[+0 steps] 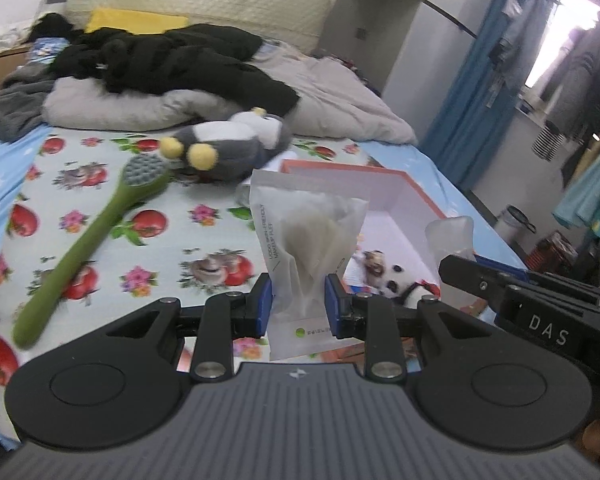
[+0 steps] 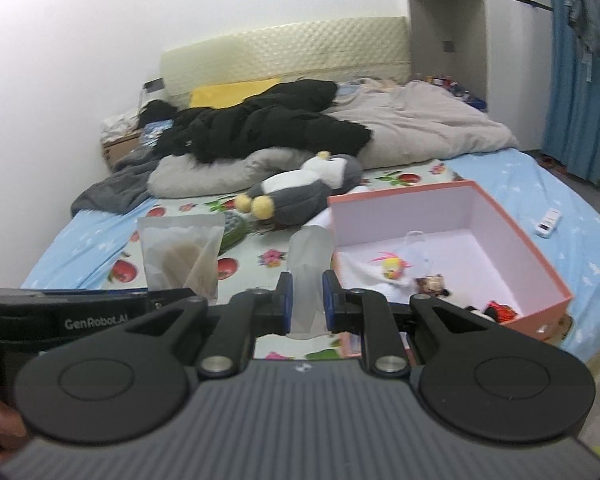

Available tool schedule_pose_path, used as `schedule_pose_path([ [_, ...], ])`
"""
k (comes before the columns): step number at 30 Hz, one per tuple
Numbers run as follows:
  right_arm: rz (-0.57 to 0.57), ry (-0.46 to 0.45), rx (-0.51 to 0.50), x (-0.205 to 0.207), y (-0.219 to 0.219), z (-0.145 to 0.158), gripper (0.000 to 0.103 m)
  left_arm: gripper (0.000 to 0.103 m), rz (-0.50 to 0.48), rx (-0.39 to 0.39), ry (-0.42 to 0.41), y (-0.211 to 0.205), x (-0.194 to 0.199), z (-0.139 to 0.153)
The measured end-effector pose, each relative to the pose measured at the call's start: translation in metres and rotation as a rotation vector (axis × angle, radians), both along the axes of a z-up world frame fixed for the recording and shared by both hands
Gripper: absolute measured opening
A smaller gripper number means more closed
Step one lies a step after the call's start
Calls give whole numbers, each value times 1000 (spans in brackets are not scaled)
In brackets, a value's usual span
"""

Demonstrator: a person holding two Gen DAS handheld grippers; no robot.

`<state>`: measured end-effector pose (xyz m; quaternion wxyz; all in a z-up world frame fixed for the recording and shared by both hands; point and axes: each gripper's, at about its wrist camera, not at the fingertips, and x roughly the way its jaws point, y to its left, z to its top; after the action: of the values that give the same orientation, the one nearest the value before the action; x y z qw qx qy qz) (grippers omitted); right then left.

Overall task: Organize soft objects
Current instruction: 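Lift the sponge bag with the left tool while the right tool carries the clear piece to the box, then lower the sponge bag and clear piece into the pink box and open both tools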

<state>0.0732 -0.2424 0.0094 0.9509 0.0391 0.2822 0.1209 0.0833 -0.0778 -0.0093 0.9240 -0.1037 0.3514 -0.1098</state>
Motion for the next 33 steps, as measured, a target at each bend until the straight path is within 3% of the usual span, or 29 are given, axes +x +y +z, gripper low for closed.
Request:
schedule_pose_path([
  [9,-140,14,-12,-8,-54,-1,19,32,-127,-31,9,-56,20,-3],
  [16,-208,63,-5,-3,-82,-11,20,32,-171,-46,43,-85,48,-11],
  [24,-227,116,21,34,-98,-25,20,32,-209,-37,85,-109,104,-22],
  [33,-223,186,30,93,-116,-48,20,32,-257,-10,175,-143,188,-61],
])
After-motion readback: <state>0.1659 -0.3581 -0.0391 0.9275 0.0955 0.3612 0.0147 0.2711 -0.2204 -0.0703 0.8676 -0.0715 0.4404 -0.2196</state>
